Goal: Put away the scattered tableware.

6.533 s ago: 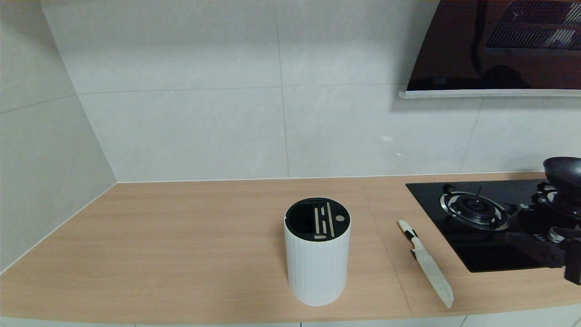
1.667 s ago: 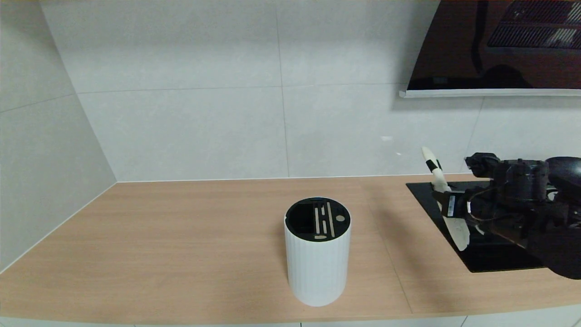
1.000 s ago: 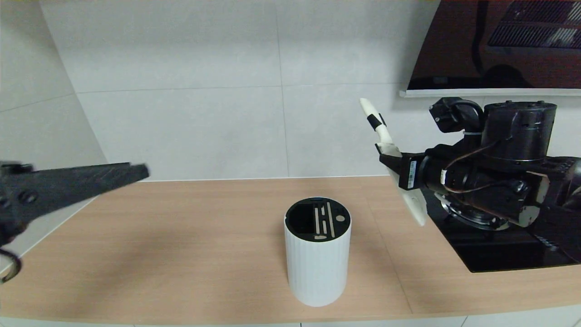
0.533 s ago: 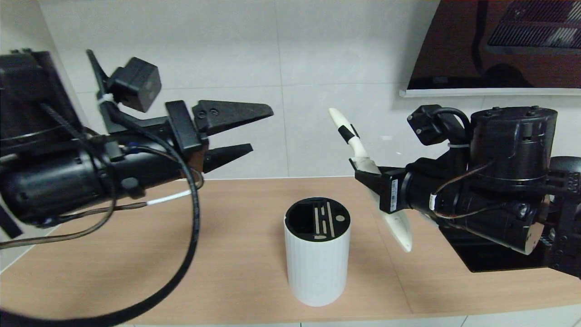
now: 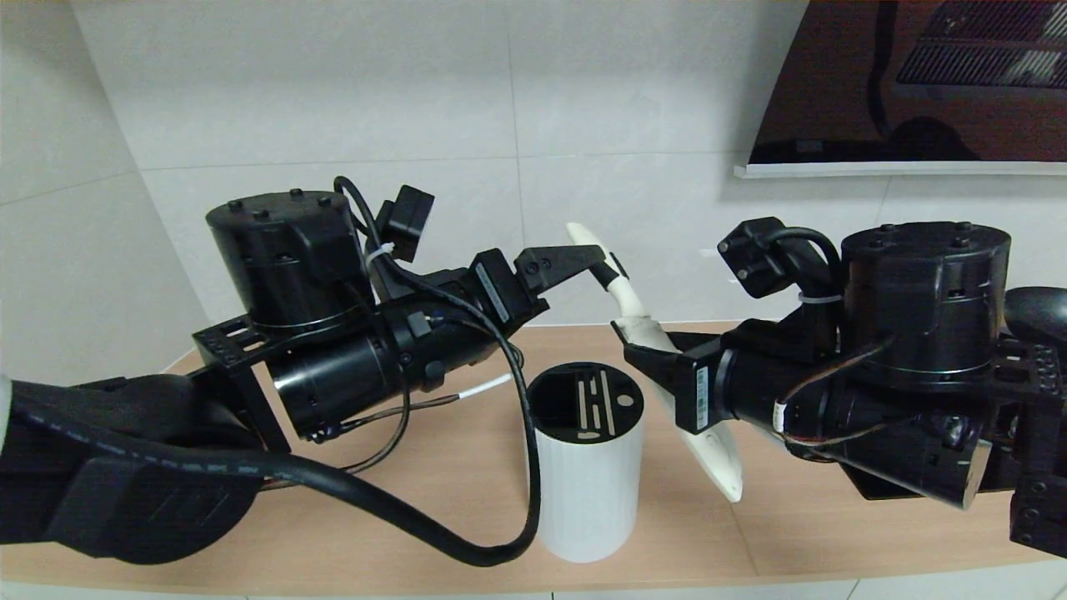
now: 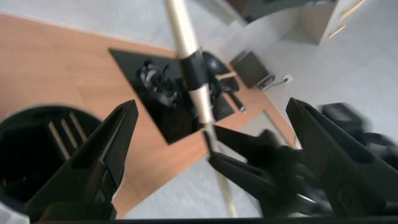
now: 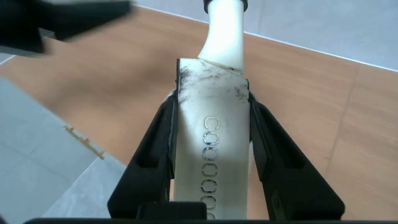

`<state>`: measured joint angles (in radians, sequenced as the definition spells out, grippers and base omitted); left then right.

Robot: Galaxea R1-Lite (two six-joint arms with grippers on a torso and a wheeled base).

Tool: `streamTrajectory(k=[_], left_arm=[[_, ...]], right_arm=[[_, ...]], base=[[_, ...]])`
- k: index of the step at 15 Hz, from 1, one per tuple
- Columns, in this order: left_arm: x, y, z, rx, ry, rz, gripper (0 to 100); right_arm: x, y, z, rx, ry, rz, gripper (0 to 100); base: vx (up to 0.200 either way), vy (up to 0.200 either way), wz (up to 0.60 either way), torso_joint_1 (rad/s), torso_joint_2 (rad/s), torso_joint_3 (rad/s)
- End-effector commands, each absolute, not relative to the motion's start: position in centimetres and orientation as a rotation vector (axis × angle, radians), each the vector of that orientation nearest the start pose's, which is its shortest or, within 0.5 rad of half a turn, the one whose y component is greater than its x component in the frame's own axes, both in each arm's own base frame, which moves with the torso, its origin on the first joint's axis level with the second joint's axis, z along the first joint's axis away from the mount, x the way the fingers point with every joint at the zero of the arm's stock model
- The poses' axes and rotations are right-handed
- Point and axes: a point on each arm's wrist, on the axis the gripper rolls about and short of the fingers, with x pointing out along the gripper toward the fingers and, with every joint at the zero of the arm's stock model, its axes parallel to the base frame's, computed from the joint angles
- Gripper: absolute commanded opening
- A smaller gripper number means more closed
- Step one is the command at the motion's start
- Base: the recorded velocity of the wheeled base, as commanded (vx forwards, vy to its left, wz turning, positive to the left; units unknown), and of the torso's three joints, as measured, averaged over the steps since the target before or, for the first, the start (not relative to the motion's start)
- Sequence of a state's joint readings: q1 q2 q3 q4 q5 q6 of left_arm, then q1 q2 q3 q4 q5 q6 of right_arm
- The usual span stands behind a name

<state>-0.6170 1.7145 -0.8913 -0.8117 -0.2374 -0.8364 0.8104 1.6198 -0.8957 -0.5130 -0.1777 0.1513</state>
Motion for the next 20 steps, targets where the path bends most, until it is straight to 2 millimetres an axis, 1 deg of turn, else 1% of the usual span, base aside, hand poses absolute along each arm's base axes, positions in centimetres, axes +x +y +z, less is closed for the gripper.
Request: streamTrajectory(k=[1,7,10,12,14,20], left_arm=[[25.8,-19.3,21.3,-0.776,0.39,-0.796,100],[25.6,-20.1,20.9,-0.769,0.408,-0.81,100],[25.5,-20.2,21.0,-0.768,0.404,-0.814,100],[25.6,-20.2,21.0,-0.774,0.38,-0.825,100],[26.0,-20.5,20.6,-0.778,0.367,-0.829,100],[26.0,-20.6,20.3,-0.775,0.375,-0.827,100]], right_arm=[[20.5,21.4,21.7,0.04,0.243,0.625,0],[19.4,22.2,21.3,0.037,0.258,0.667,0],[19.1,22.4,21.4,0.039,0.256,0.679,0],[18.8,22.6,21.3,0.036,0.261,0.692,0],[18.5,22.8,21.4,0.036,0.26,0.703,0],[18.4,22.8,21.4,0.037,0.261,0.706,0]], base=[[0.0,0.0,0.0,0.0,0.0,0.0],[0.0,0.0,0.0,0.0,0.0,0.0],[0.0,0.0,0.0,0.0,0.0,0.0],[0.0,0.0,0.0,0.0,0.0,0.0],[0.0,0.0,0.0,0.0,0.0,0.0],[0.0,0.0,0.0,0.0,0.0,0.0]])
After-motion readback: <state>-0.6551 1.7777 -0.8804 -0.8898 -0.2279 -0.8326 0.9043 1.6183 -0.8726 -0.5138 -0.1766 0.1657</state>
